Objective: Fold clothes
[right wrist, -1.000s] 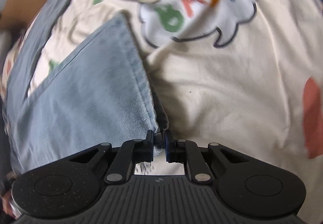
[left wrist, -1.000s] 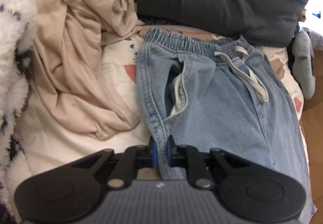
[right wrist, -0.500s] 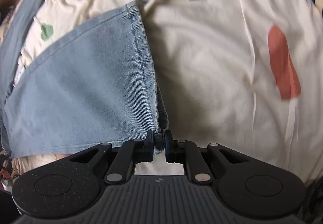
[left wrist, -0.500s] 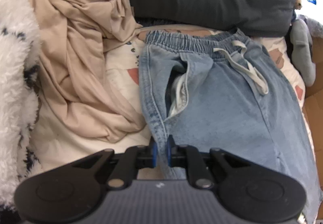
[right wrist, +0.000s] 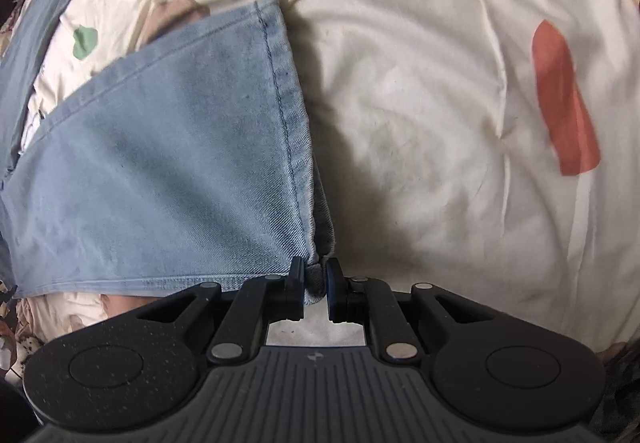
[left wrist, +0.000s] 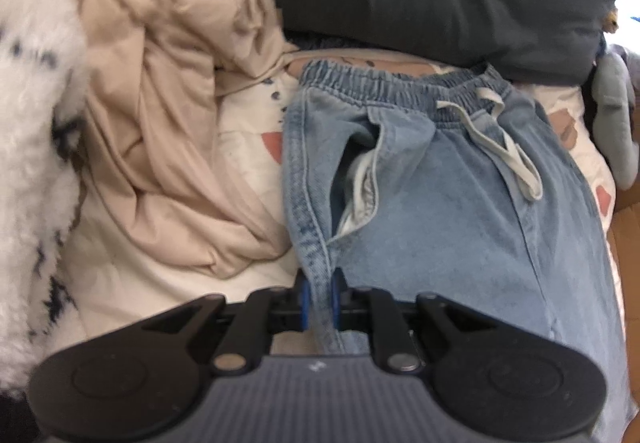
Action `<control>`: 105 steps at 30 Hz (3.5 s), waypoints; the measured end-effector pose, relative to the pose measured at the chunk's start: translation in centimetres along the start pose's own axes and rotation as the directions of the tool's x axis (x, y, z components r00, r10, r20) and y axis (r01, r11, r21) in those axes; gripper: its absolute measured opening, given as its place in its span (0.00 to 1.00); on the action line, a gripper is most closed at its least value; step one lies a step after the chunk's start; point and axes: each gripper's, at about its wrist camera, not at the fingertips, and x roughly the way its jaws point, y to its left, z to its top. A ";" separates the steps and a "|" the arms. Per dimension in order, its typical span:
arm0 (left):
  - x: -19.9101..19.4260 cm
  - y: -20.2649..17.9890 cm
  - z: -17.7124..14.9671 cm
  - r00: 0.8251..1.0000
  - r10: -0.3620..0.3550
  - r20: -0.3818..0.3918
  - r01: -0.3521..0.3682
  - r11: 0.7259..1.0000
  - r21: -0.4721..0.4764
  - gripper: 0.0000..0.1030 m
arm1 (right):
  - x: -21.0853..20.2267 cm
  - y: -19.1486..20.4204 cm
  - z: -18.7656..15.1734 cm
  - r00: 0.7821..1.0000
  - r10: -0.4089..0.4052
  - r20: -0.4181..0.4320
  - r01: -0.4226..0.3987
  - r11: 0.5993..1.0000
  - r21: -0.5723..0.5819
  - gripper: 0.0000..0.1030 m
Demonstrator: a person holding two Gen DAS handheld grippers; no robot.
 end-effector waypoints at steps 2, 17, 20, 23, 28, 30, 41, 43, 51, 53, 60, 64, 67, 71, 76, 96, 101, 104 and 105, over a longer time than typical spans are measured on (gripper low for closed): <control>-0.2 -0.2 0.4 1.000 0.006 -0.004 -0.006 1.000 0.020 0.10 | -0.4 0.2 -0.1 1.000 -0.007 0.000 0.007 1.000 -0.021 0.08; 2.9 -0.4 0.3 0.988 0.145 -0.054 -0.142 0.988 0.056 0.24 | 2.2 -0.1 -0.6 0.998 -0.008 -0.062 0.009 1.000 0.015 0.10; 2.8 -0.3 0.9 0.979 0.190 -0.079 -0.185 0.981 0.059 0.39 | 1.8 0.2 -0.2 0.998 0.014 -0.055 -0.016 0.999 -0.038 0.17; 1.5 -1.2 1.6 0.976 0.214 -0.042 -0.209 0.973 0.098 0.39 | 0.5 0.3 0.7 1.000 0.026 0.009 -0.026 0.996 -0.082 0.34; -0.4 -3.4 1.9 0.980 0.201 0.004 -0.199 0.967 0.158 0.39 | -0.8 1.1 2.6 0.992 0.053 0.117 -0.038 0.991 -0.125 0.39; -0.9 -4.6 1.8 0.982 0.190 0.017 -0.190 0.963 0.189 0.39 | -1.2 1.3 3.5 0.984 0.068 0.163 -0.043 0.988 -0.150 0.39; -1.3 -14.1 1.6 0.998 0.039 -0.041 -0.022 0.936 0.352 0.38 | 0.5 2.2 8.2 0.958 0.078 0.275 -0.014 0.974 -0.226 0.39; -1.1 -16.3 1.4 0.998 0.028 -0.061 -0.002 0.919 0.393 0.38 | 1.0 2.5 8.5 0.956 0.069 0.284 0.001 0.971 -0.240 0.39; 0.4 -24.0 -1.5 0.989 -0.017 -0.145 0.093 0.837 0.540 0.38 | 2.6 2.8 9.9 0.950 0.072 0.304 0.009 0.966 -0.257 0.38; 1.0 -25.8 -2.5 0.987 -0.010 -0.163 0.104 0.811 0.576 0.36 | 3.1 3.2 10.3 0.951 0.065 0.302 0.019 0.963 -0.268 0.38; 2.9 -30.6 -5.8 0.980 0.000 -0.200 0.136 0.730 0.669 0.28 | 3.7 3.7 10.5 0.949 0.064 0.307 0.029 0.957 -0.288 0.28; 4.5 -32.2 -7.1 0.980 0.066 -0.189 0.091 0.696 0.713 0.23 | 3.2 3.2 10.4 0.949 0.065 0.307 0.016 0.967 -0.255 0.17; 6.1 -32.8 -8.1 0.973 0.127 -0.195 0.062 0.665 0.744 0.22 | 2.8 2.9 10.2 0.947 0.077 0.312 0.000 0.971 -0.239 0.14; 7.8 -33.3 -9.1 0.960 0.205 -0.189 0.029 0.601 0.799 0.26 | 2.1 3.1 9.6 0.942 0.083 0.325 0.002 0.967 -0.253 0.12; 9.5 -33.6 -10.2 0.943 0.306 -0.134 -0.038 0.496 0.867 0.43 | 1.4 3.2 9.3 0.942 0.084 0.324 0.007 0.963 -0.271 0.10; 7.2 -33.4 -7.0 0.986 0.153 -0.067 -0.031 0.559 0.828 0.26 | -2.0 4.4 6.4 0.926 0.003 0.377 0.098 0.964 -0.246 0.05; 7.4 -32.5 -6.9 0.989 0.112 -0.098 0.011 0.606 0.795 0.27 | -1.9 4.1 5.8 0.905 -0.096 0.414 0.190 0.963 -0.193 0.00; 7.1 -32.4 -7.5 0.987 0.109 -0.117 0.031 0.587 0.809 0.28 | -1.2 2.4 6.6 0.914 -0.107 0.392 0.172 0.976 -0.136 0.00; 7.0 -32.3 -7.7 0.987 0.108 -0.123 0.038 0.580 0.814 0.27 | -1.0 2.0 6.8 0.916 -0.099 0.388 0.162 0.978 -0.132 0.00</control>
